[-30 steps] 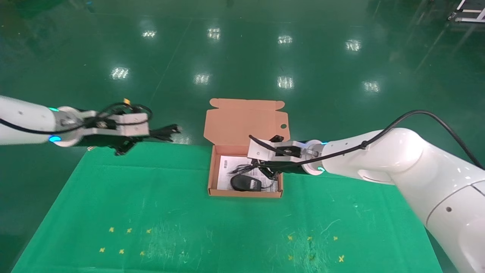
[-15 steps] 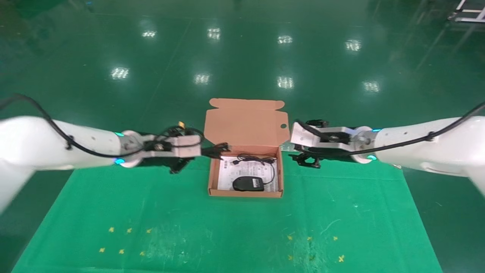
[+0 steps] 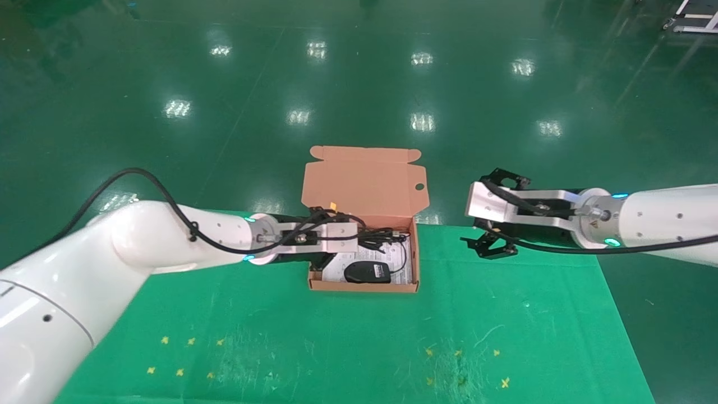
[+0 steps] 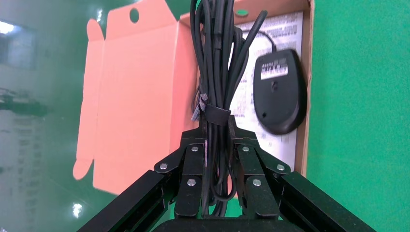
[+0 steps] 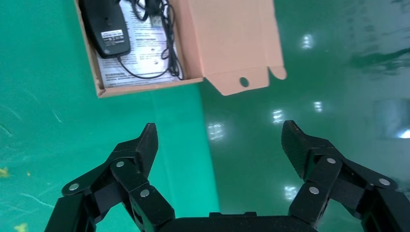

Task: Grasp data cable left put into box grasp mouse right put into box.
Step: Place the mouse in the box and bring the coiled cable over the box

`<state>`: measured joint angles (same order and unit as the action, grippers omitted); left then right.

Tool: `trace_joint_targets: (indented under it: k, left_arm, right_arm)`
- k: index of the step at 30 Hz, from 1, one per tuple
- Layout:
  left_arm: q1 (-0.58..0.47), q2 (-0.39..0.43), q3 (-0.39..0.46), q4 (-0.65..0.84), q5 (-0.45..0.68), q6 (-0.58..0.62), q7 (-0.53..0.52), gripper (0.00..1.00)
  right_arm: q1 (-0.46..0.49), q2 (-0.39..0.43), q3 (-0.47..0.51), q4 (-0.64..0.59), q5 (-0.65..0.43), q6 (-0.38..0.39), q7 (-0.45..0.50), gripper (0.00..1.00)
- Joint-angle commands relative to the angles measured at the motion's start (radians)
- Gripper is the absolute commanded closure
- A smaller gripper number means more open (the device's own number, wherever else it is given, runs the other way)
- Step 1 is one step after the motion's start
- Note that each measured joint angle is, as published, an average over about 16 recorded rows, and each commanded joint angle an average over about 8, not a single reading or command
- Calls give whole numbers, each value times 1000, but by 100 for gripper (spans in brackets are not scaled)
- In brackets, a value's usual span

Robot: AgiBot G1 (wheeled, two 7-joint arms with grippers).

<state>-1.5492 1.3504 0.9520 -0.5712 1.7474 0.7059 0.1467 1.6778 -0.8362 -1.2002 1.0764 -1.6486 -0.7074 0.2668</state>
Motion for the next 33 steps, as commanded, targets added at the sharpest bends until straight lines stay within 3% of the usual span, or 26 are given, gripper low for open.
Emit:
trace_joint_targets:
  k: [1, 4, 5, 12, 13, 33]
  left_arm:
    - [7, 14, 6, 11, -13, -18, 17, 100]
    - [11, 17, 40, 3, -32, -45, 9, 100]
    - [11, 18, 51, 1, -38, -51, 5, 94]
    - [10, 21, 95, -2, -75, -72, -26, 6]
    - [10, 22, 97, -2, -77, -73, -28, 0]
    - [1, 1, 87, -38, -73, -93, -14, 0]
  right_arm:
    - [3, 23, -8, 50, -31, 3, 47, 0]
    - [2, 34, -16, 89, -71, 8, 103, 0]
    - [2, 36, -18, 98, -83, 9, 118, 0]
    - [3, 48, -26, 139, -126, 12, 170, 0]
    - [3, 49, -26, 142, -128, 12, 171, 0]
    - [10, 40, -19, 121, -125, 23, 162, 0]
